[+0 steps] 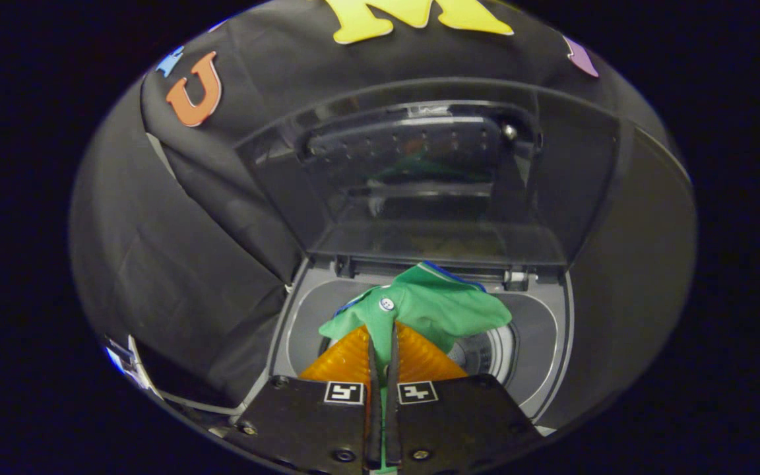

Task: Put the clothes into the washing machine and then close the washing machine lid.

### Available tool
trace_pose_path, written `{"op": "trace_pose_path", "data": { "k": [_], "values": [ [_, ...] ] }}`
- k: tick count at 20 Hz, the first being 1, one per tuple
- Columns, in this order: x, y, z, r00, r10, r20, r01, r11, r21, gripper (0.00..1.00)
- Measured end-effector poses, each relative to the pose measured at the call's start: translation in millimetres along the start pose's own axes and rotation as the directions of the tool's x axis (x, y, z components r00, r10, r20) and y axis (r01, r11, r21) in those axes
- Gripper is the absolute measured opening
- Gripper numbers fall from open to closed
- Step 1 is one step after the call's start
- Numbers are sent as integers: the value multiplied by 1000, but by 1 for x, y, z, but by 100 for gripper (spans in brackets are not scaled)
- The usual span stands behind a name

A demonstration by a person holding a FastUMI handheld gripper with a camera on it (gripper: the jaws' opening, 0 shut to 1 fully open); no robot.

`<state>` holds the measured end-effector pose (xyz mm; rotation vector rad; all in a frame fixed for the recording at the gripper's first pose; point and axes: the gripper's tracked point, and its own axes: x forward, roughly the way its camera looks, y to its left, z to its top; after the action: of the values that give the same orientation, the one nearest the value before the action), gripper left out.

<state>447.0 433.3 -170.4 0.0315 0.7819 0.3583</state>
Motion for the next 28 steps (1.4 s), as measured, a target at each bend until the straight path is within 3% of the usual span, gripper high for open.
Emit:
{"op": "trace_pose_path", "data": {
  "k": [6, 14, 16, 21, 28],
  "values": [
    [23, -14, -38, 988, -38, -148, 50, 996, 76, 6],
    [24, -19, -41, 985, -84, -148, 96, 993, 71, 9],
    [23, -19, -43, 987, -85, -138, 96, 992, 77, 17],
    [18, -26, -52, 986, -116, -123, 125, 990, 67, 82],
    [8, -31, -53, 985, -151, -88, 155, 987, 50, 81]
  ]
}}
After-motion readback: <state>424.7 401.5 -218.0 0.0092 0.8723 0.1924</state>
